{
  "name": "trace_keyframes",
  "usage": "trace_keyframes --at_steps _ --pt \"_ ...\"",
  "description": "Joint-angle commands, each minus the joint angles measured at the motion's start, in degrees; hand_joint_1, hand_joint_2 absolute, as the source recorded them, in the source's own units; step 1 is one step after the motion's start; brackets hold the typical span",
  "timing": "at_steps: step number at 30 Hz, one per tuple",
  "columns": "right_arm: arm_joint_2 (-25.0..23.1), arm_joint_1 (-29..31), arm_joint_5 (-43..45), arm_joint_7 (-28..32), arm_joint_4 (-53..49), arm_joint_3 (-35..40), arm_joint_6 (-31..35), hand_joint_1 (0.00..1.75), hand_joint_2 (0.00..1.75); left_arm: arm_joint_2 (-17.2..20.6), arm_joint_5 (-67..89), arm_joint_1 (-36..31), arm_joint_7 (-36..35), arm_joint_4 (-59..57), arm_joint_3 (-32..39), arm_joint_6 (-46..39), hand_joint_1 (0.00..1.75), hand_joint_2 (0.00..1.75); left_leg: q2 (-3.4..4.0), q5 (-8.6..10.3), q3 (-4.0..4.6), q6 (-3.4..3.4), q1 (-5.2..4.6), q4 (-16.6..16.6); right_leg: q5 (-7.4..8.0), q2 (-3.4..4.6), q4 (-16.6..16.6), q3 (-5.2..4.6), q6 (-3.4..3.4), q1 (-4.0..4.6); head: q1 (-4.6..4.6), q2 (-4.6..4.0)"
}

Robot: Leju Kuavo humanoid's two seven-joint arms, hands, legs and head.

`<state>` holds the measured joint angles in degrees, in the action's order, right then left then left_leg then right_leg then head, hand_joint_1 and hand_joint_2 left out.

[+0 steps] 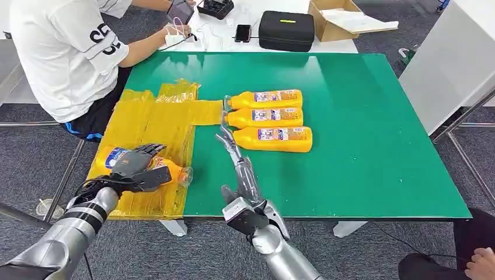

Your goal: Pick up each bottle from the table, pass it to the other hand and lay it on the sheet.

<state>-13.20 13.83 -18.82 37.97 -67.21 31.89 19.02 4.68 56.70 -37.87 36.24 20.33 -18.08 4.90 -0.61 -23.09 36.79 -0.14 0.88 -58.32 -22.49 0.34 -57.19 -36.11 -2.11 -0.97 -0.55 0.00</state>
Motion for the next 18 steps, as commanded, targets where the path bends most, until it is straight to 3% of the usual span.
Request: trace_keyframes --at_steps 1,11,14,15,18 --pt "0.3 3.0 0.5 0.1 5.6 0.3 -0.5 0.00 0.00 -0.3 -0.1 0.7 -0.4 -3.8 -1.3 2.7 0.00 0.00 0.21 -0.11 -0.36 0.07 0.02 0.1 -0.03 0.12 0.1 0.33 0.10 0.06 0.00 0.00" --pt "0.0 3.6 0.7 0.7 7.6 0.1 -1.1 0.00 0.00 1.6 -7.5 0.5 3.8 -3.2 2.3 15.0 0.00 0.00 0.16 -0.05 -0.35 0.03 -0.01 0.1 0.00 0.13 0.1 0.34 0.06 0.01 0.02 0.00" --pt "0.0 3.2 0.6 0.8 7.6 0.0 -1.1 0.00 0.00 2.4 -29.1 7.8 3.8 12.2 1.5 18.4 0.00 0.00 0.18 -0.05 -0.40 0.03 -0.03 0.1 0.00 0.15 0.1 0.37 0.05 -0.01 0.00 0.00" --pt "0.1 2.9 0.3 0.6 7.4 0.0 -1.0 0.00 0.00 1.6 -35.4 8.8 3.8 14.6 1.5 16.6 0.00 1.75 0.17 -0.04 -0.43 0.03 -0.06 0.1 0.00 0.14 0.1 0.39 0.04 -0.04 0.00 0.00" --pt "0.0 2.1 -0.5 -0.4 7.1 0.2 -0.9 0.00 0.00 -2.2 -46.6 10.3 3.8 19.3 6.2 13.7 0.00 1.75 0.14 -0.08 -0.55 0.07 -0.02 0.2 -0.03 0.07 0.2 0.56 0.08 0.02 -0.04 0.00"
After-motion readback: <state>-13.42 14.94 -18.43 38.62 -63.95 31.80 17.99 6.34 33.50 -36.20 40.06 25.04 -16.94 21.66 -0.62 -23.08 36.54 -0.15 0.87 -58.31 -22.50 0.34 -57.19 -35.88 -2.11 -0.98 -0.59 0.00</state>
